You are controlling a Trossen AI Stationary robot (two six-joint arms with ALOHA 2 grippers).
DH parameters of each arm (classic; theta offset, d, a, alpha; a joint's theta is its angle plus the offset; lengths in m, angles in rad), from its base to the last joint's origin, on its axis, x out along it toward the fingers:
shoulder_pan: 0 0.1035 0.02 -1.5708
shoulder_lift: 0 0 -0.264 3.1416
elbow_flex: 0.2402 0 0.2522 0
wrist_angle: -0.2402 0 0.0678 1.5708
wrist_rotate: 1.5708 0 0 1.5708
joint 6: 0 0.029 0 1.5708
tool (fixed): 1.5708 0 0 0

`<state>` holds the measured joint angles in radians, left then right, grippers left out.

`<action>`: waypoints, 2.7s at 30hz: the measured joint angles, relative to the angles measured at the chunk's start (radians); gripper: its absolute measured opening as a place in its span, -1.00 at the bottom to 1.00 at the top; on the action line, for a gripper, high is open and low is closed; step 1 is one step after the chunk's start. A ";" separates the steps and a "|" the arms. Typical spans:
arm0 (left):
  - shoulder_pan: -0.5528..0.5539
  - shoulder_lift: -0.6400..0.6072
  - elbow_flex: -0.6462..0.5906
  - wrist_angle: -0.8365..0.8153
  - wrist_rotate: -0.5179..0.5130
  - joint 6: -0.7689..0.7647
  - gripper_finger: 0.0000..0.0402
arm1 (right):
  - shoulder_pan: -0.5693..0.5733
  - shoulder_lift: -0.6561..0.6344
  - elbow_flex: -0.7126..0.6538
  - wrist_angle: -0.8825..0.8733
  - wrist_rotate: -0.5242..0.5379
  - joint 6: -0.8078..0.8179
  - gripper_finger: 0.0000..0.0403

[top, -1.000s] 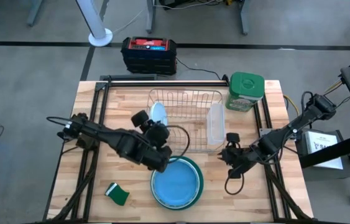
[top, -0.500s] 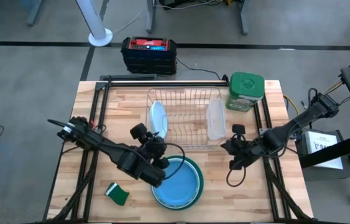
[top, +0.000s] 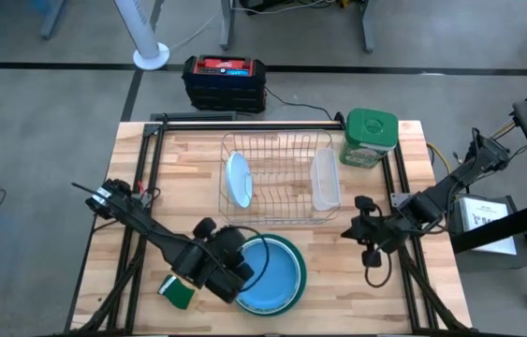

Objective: Sort dishes
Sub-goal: Put the blue plate in the dish rack

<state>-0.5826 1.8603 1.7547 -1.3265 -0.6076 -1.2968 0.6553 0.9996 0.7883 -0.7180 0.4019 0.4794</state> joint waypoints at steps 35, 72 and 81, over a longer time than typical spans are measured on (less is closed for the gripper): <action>-0.001 0.103 -0.166 0.216 0.234 -0.272 -0.40 | 0.023 -0.002 0.000 -0.007 -0.010 0.017 -0.92; -0.001 0.126 -0.241 0.300 0.233 -0.278 -0.21 | 0.023 -0.002 0.000 0.000 -0.008 0.017 -0.81; -0.001 0.159 -0.237 0.306 0.281 -0.276 -0.23 | 0.023 -0.002 0.001 0.003 -0.008 0.017 -0.84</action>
<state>-0.5835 2.0190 1.5177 -1.0210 -0.3267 -1.5730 0.6781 0.9974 0.7891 -0.7147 0.3939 0.4969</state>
